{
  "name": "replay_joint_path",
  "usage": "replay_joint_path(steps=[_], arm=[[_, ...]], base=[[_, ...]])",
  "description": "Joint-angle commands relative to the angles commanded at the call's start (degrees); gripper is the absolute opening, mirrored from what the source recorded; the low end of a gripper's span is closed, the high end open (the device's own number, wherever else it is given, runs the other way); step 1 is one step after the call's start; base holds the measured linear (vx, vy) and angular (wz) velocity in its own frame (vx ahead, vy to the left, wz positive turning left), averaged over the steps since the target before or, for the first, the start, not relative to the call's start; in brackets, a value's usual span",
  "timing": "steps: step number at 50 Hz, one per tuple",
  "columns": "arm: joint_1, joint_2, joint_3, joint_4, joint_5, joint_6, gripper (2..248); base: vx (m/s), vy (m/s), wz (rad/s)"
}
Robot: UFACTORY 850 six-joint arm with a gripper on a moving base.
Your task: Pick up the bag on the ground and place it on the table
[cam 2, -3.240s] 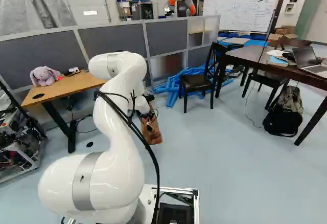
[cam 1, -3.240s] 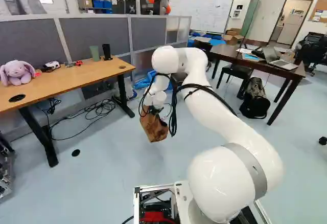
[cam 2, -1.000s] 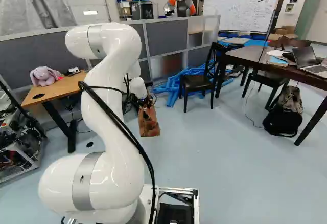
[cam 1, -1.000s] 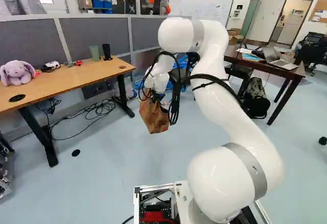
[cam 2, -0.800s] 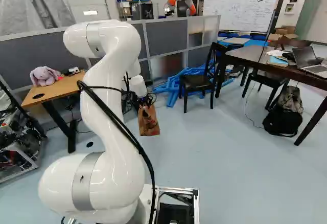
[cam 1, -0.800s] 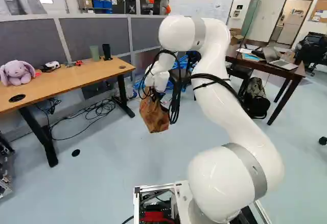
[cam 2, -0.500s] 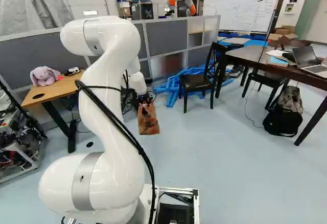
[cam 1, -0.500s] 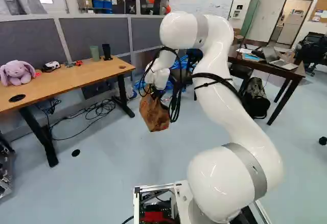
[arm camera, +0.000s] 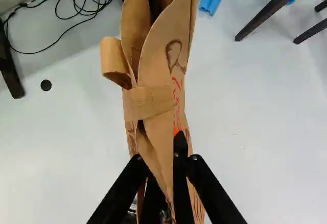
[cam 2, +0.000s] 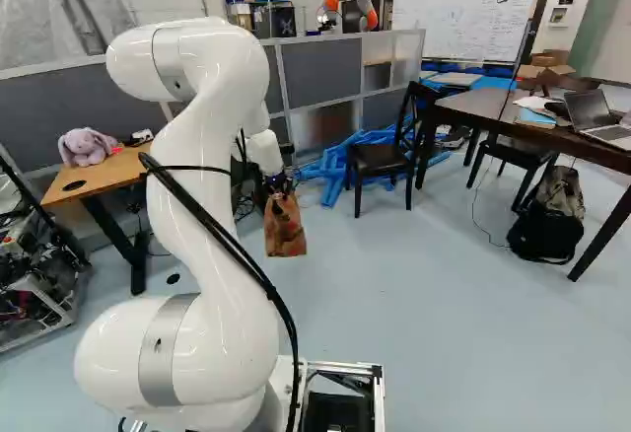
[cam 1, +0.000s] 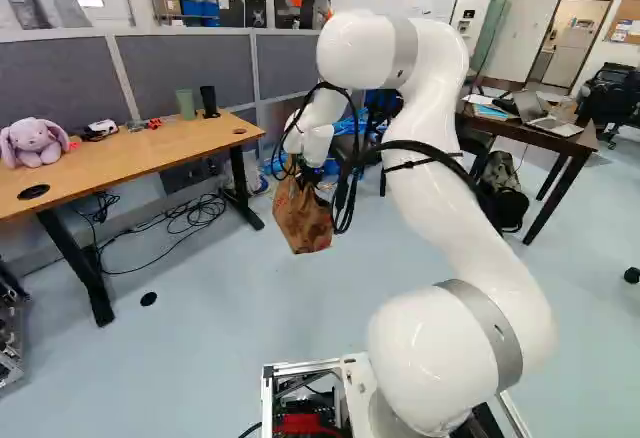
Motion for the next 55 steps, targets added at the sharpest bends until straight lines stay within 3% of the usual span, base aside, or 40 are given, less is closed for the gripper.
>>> replay_joint_path(steps=[32,55], arm=[[-0.15,4.85,1.26,0.0,-5.65,0.0,21],[-0.15,9.0,3.03,0.0,-6.09,0.0,21]], base=[[0.0,0.0,0.0],[0.0,0.0,0.0]])
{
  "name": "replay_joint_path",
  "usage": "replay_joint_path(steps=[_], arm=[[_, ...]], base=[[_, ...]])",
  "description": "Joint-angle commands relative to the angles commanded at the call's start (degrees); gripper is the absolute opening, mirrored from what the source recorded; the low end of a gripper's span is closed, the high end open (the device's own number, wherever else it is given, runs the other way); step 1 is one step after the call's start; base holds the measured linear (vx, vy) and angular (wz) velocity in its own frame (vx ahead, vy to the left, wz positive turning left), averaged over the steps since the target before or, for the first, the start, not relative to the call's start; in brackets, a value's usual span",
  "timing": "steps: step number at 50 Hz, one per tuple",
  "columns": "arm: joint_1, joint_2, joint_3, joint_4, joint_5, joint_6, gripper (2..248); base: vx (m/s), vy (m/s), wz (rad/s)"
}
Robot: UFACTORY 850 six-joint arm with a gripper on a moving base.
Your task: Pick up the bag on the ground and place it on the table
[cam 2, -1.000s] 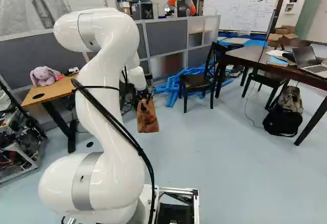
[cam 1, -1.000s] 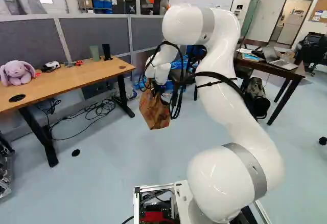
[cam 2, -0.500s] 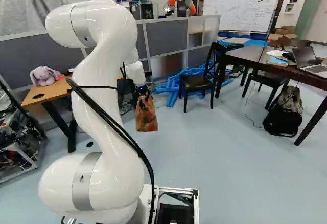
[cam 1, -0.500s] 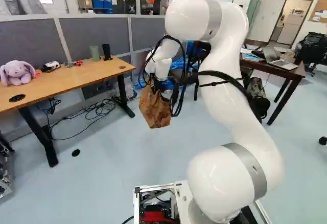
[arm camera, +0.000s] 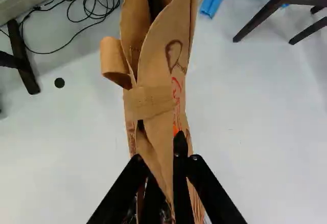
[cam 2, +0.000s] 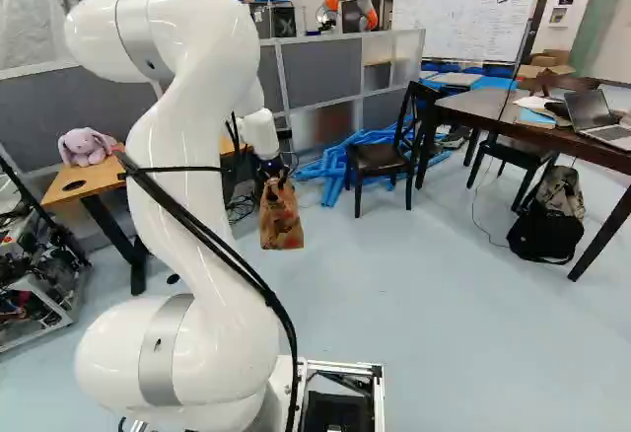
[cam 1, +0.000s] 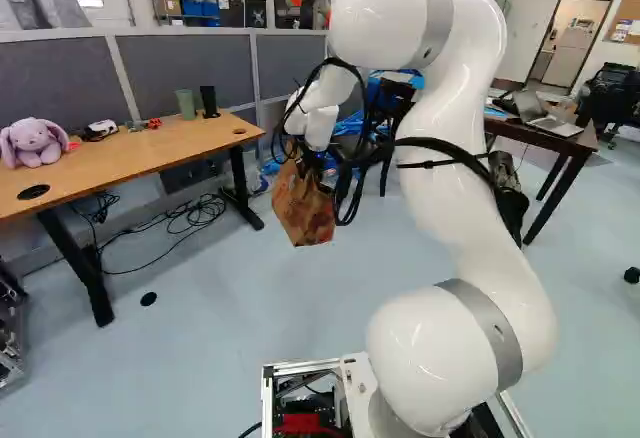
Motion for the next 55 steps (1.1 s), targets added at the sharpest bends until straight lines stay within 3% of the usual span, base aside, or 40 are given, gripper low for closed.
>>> replay_joint_path(steps=[38,55], arm=[[-0.23,6.2,1.85,0.0,-0.08,0.0,21],[-0.73,8.25,1.68,0.0,-2.69,0.0,21]], base=[[0.0,0.0,0.0],[0.0,0.0,0.0]])
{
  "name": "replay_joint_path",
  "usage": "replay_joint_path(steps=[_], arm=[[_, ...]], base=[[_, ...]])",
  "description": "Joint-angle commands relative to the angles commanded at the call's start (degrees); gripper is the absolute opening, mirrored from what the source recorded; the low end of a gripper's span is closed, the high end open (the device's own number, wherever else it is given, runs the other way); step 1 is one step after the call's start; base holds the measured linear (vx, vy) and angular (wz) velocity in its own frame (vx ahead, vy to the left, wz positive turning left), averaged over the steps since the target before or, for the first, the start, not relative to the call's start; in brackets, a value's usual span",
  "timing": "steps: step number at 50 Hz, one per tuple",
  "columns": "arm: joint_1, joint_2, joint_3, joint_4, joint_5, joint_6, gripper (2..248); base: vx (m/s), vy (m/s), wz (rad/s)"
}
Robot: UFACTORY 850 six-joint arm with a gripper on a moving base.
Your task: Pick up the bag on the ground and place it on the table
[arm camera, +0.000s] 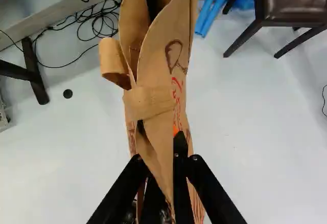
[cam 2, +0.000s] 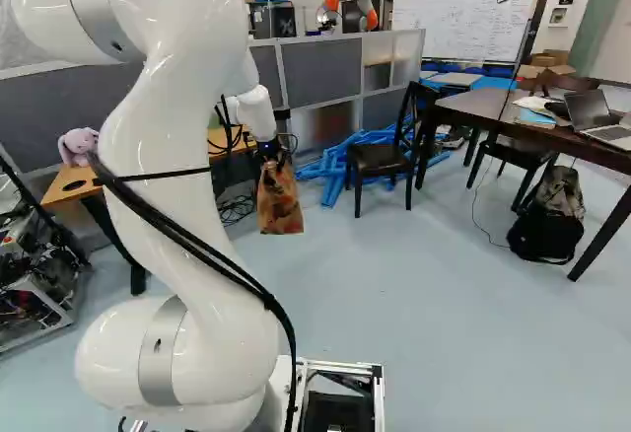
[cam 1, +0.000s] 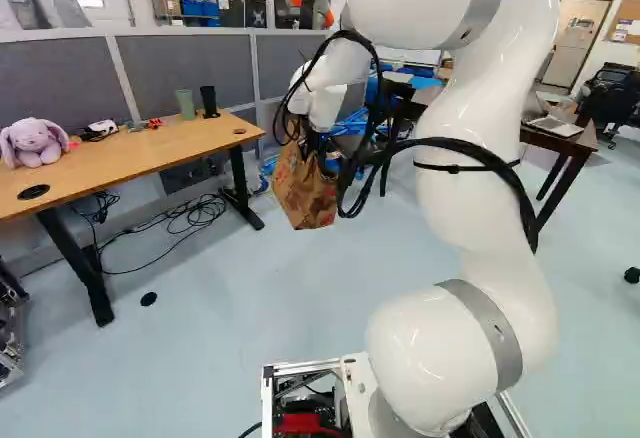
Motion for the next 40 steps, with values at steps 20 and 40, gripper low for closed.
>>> replay_joint_path(steps=[20,40], arm=[[-0.52,2.34,-0.35,0.0,-5.19,0.0,21],[-0.55,5.59,0.35,0.0,-9.99,0.0,21]], base=[[0.0,0.0,0.0],[0.0,0.0,0.0]])
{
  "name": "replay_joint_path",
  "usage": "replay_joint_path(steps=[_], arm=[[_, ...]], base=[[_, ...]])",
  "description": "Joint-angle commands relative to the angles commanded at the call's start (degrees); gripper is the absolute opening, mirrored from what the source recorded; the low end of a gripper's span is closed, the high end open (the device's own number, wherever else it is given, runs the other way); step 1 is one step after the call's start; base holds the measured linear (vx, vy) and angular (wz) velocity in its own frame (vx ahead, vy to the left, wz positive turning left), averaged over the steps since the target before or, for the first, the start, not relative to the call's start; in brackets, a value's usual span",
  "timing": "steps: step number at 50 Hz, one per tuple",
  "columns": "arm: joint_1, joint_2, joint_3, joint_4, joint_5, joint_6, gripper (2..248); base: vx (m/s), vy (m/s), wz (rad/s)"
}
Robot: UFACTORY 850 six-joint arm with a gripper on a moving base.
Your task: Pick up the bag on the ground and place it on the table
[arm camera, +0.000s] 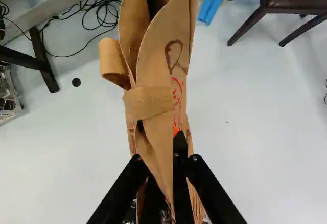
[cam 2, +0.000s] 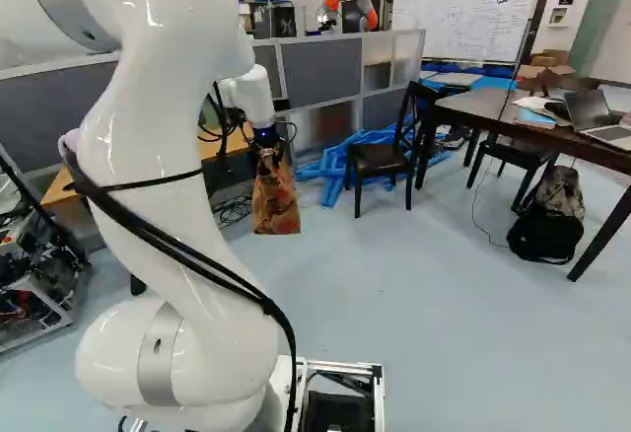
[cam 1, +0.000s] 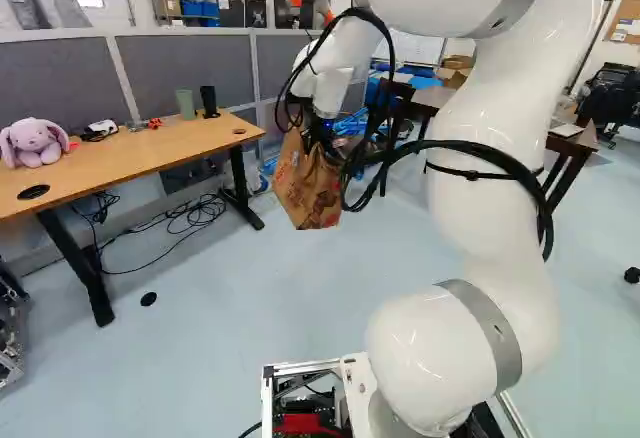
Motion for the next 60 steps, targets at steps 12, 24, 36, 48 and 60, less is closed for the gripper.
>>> replay_joint_path(steps=[12,24,36,48,60], arm=[[0.0,2.01,0.43,0.0,-2.22,0.0,21],[0.0,4.01,0.81,0.0,-4.09,0.0,21],[0.0,5.98,1.12,0.0,-4.56,0.0,21],[0.0,7.9,1.36,0.0,-4.56,0.0,21],[0.0,9.75,1.52,0.0,-4.56,0.0,21]], base=[[0.0,0.0,0.0],[0.0,0.0,0.0],[0.0,0.0,0.0],[0.0,0.0,0.0],[0.0,0.0,0.0]])
